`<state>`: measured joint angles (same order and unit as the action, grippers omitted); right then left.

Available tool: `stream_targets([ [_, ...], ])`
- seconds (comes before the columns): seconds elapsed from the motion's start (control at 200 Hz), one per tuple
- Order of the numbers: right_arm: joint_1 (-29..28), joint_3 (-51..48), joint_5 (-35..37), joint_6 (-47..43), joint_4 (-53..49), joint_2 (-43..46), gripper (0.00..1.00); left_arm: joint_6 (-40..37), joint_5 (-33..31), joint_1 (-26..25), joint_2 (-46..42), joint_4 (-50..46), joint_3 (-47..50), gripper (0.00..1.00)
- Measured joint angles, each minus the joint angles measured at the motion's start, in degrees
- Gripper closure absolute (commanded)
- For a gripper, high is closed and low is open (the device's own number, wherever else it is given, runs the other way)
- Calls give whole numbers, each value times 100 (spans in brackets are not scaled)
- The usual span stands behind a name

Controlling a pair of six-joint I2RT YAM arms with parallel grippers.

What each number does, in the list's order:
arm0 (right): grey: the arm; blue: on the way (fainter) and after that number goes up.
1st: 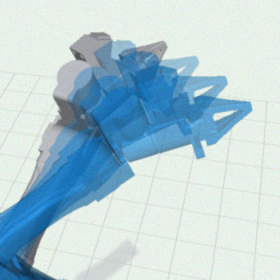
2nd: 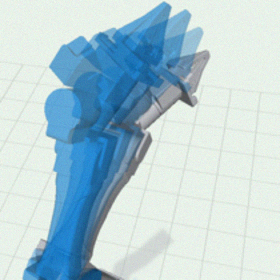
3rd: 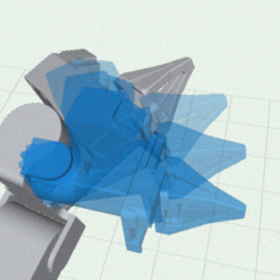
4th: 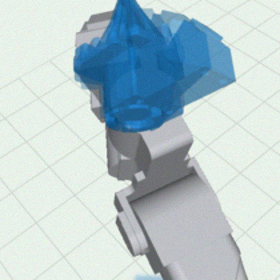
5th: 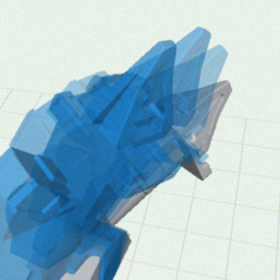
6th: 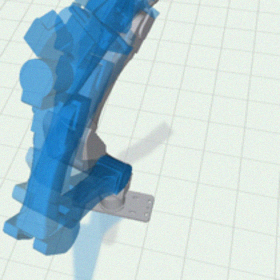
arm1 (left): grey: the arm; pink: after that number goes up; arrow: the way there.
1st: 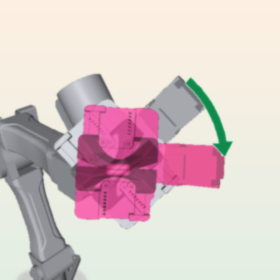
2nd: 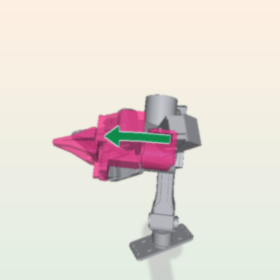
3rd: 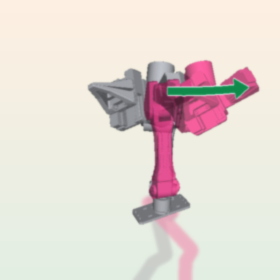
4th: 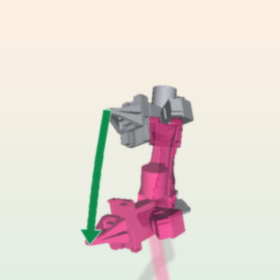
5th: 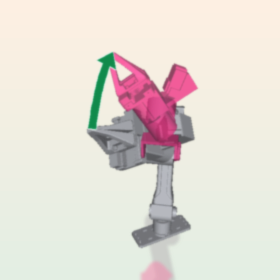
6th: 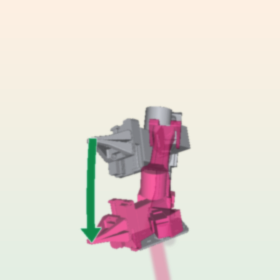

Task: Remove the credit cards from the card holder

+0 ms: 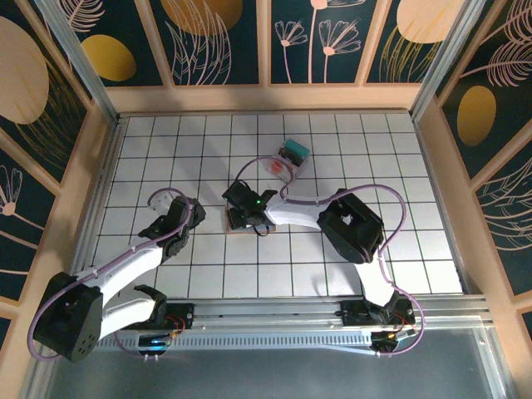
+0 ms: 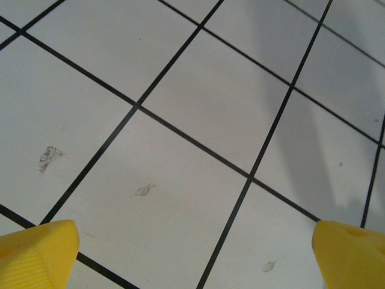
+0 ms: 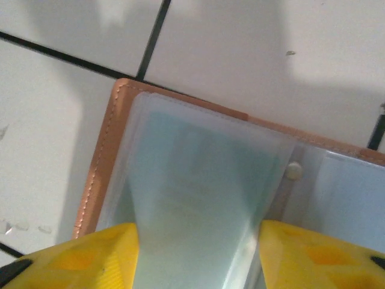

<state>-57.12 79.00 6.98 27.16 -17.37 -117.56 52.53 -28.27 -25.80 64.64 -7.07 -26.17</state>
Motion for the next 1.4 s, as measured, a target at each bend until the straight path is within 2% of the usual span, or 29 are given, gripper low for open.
stream_targets([
  [0.28,-35,-232,-695,-466,-35,170,63,-173,107,0,160,48,-101,1],
  [0.48,-55,-494,-852,-640,-304,448,63,-278,149,0,162,50,-166,1],
  [0.576,-63,-494,-831,-660,-396,481,56,-297,181,0,162,52,-181,1],
  [0.706,-96,-479,-678,-647,-483,481,48,-302,234,0,162,50,-181,1],
  [0.881,-339,-267,-105,-522,-815,481,45,-341,236,0,166,48,-181,1],
  [1.126,-804,-87,651,-144,-1099,557,47,-339,232,0,162,48,-181,1],
  [1.401,-887,-87,610,-63,-1051,562,48,-339,216,0,85,44,-181,1],
])
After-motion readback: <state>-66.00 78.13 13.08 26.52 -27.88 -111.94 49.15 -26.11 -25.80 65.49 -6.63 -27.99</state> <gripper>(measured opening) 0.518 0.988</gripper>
